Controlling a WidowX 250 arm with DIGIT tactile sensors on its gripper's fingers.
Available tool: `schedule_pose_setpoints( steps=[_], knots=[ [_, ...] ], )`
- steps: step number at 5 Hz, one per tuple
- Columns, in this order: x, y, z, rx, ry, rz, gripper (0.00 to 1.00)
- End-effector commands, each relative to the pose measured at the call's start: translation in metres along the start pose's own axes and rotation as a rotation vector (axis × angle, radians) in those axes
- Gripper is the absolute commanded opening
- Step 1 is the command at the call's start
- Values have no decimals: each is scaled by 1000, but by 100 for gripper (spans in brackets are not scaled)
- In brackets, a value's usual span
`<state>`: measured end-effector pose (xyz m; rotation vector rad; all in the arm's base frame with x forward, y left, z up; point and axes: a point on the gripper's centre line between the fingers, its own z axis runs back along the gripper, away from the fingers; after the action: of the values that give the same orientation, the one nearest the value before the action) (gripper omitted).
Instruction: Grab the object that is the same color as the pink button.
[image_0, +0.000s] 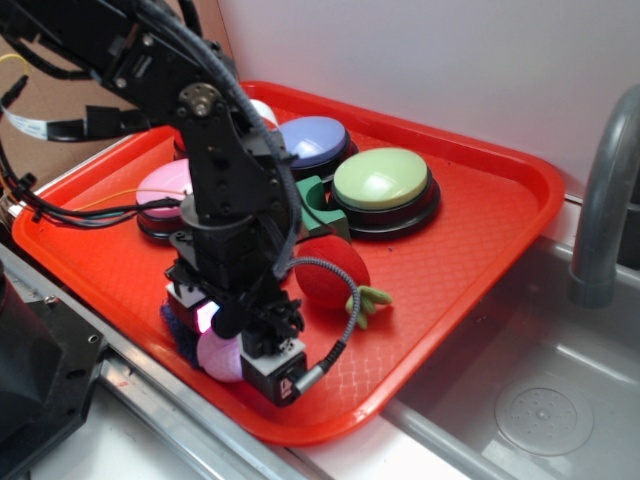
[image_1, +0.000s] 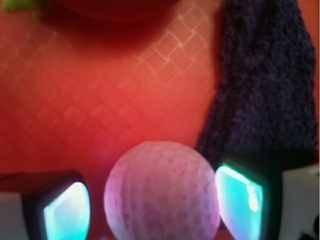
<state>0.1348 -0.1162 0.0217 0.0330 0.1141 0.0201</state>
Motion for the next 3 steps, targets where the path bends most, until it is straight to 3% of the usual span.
schedule_pose_setpoints(
  steps=[1,3],
  knots=[
    [0,0,1,3,-11,11,0],
    [7,9,29,-19,-43,23,0]
  ],
)
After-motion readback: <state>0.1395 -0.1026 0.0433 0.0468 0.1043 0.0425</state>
